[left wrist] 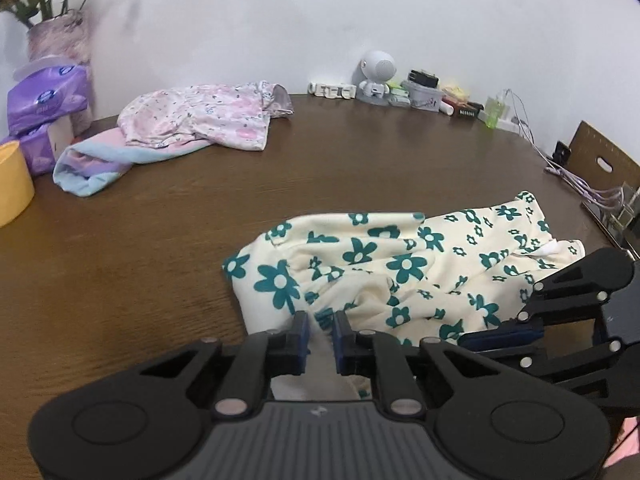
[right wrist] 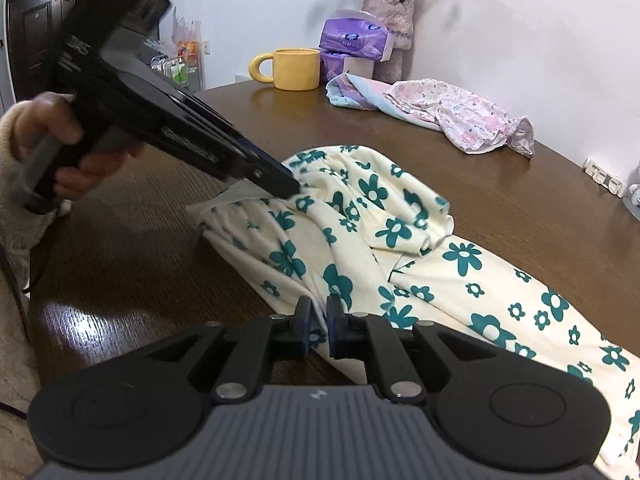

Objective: Fold clothes

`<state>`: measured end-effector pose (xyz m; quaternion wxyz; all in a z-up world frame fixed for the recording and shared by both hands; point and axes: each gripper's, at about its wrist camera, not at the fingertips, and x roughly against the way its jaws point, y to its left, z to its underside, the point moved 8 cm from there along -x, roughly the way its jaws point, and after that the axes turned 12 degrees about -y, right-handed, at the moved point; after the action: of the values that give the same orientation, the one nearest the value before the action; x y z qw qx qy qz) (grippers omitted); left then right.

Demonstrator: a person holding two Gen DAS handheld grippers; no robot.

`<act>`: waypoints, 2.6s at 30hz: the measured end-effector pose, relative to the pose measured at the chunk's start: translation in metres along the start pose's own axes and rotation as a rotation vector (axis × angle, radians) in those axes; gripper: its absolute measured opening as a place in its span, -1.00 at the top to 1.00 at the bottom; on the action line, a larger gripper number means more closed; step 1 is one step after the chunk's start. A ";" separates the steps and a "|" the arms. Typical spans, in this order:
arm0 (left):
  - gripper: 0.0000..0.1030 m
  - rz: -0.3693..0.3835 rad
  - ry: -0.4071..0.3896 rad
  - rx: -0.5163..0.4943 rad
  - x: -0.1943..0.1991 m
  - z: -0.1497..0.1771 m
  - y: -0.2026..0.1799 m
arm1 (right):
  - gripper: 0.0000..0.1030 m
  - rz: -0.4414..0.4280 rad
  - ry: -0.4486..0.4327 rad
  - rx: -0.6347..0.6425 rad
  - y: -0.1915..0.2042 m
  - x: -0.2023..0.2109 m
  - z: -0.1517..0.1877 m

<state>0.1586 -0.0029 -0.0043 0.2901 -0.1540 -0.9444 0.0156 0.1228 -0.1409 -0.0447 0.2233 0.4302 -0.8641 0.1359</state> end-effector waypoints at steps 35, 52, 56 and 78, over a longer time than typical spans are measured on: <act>-0.69 -0.078 -0.097 0.295 0.031 0.005 0.032 | -0.99 0.499 -0.297 -0.451 -0.114 0.114 0.039; -0.64 -0.106 -0.057 0.365 0.054 0.035 0.037 | -0.85 0.043 -0.157 0.089 -0.042 0.025 -0.037; -0.62 -0.084 -0.042 0.370 0.057 0.042 0.031 | -0.65 -0.127 -0.050 0.369 -0.016 -0.009 -0.054; 0.06 -0.008 -0.075 0.634 0.019 0.048 0.050 | 0.19 -0.380 0.078 0.159 -0.048 -0.038 -0.026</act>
<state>0.1307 0.0534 -0.0400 0.2886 -0.0515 -0.9031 0.3137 0.1885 -0.1320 -0.0394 0.2436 0.5961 -0.7446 0.1757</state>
